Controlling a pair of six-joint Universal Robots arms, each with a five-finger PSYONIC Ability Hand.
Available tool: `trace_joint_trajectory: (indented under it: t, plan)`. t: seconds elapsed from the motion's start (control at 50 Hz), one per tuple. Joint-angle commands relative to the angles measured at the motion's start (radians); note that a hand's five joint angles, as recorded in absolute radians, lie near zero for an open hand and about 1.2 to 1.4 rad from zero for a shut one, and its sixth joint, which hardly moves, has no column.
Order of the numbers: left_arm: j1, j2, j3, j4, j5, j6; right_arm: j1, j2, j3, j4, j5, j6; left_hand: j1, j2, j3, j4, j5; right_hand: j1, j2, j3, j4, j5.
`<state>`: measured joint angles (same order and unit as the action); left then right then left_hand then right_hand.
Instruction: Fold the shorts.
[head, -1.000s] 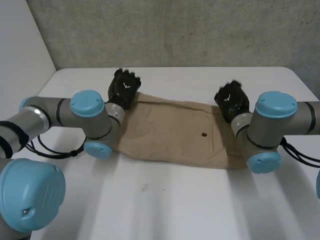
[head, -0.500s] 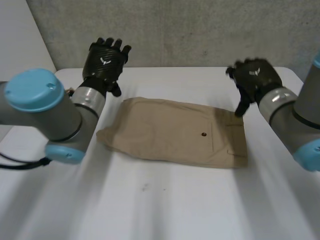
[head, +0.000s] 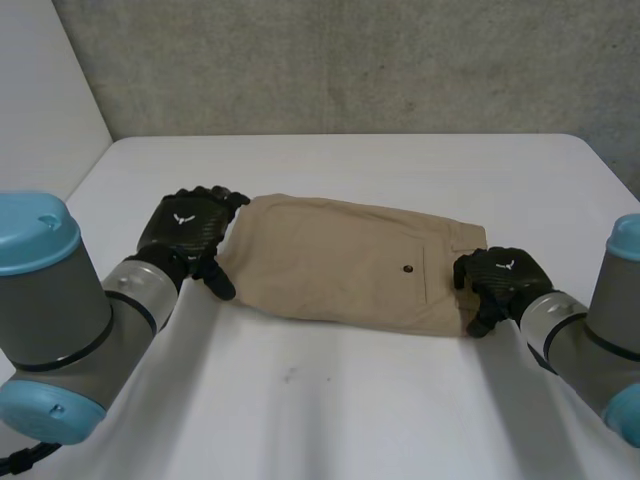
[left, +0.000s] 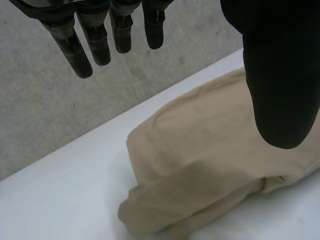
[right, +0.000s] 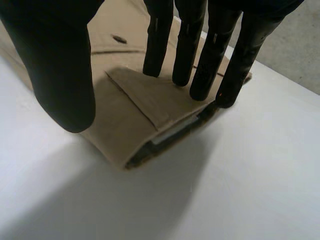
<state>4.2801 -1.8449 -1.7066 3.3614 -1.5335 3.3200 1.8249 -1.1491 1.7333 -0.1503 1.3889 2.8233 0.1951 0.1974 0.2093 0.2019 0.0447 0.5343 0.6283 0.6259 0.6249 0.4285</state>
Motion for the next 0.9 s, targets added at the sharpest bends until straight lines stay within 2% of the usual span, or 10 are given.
trace_joint_trajectory:
  t: [0.02,0.06,0.12,0.24,0.34,0.46,0.58,0.72,0.8,0.9]
  plan:
    - [0.0,-0.007,-0.008,0.003,0.0,0.001,-0.003,0.043,-0.012,-0.044,0.015,-0.042,-0.021,-0.023,-0.035,-0.027,-0.045,0.314,0.22,0.222,0.223,0.245]
    - [0.0,-0.008,-0.01,0.003,-0.002,0.001,-0.001,0.058,-0.015,-0.054,0.016,-0.059,-0.021,-0.023,-0.035,-0.027,-0.045,0.454,0.36,0.363,0.364,0.385]
    - [-0.002,-0.008,-0.013,0.003,-0.002,0.001,-0.003,0.068,-0.021,-0.067,0.016,-0.079,-0.021,-0.023,-0.035,-0.027,-0.045,0.86,0.766,0.769,0.77,0.792]
    - [-0.003,-0.007,-0.015,0.003,-0.002,0.001,-0.022,0.051,-0.023,-0.061,0.038,-0.105,-0.021,-0.023,-0.035,-0.027,-0.045,0.862,0.768,0.77,0.771,0.793]
    - [-0.002,0.001,-0.018,0.0,-0.007,0.001,-0.101,0.0,-0.02,-0.014,0.042,-0.133,-0.021,-0.023,-0.035,-0.027,-0.045,0.862,0.768,0.77,0.771,0.793]
    - [0.017,0.035,-0.039,-0.002,-0.005,0.003,-0.259,-0.086,-0.043,0.182,0.032,-0.356,-0.021,-0.023,-0.035,-0.027,-0.045,0.862,0.768,0.77,0.771,0.793]
    - [0.038,0.053,-0.053,-0.002,0.0,0.001,-0.297,-0.09,-0.136,0.25,0.044,-0.561,-0.021,-0.023,-0.035,-0.027,-0.045,0.862,0.768,0.77,0.771,0.793]
    - [0.033,0.055,-0.053,0.0,0.0,0.001,-0.139,-0.098,-0.311,0.252,0.03,-0.578,-0.021,-0.023,-0.035,-0.027,-0.045,0.862,0.768,0.77,0.771,0.793]
    - [0.027,0.058,-0.053,0.0,0.0,0.003,0.006,-0.08,-0.394,0.241,-0.004,-0.587,-0.021,-0.023,-0.035,-0.027,-0.045,0.862,0.768,0.77,0.771,0.793]
    - [0.024,0.061,-0.041,0.0,-0.003,0.003,0.238,0.037,-0.454,0.226,-0.123,-0.594,-0.021,-0.023,-0.035,-0.027,-0.045,0.862,0.768,0.77,0.771,0.793]
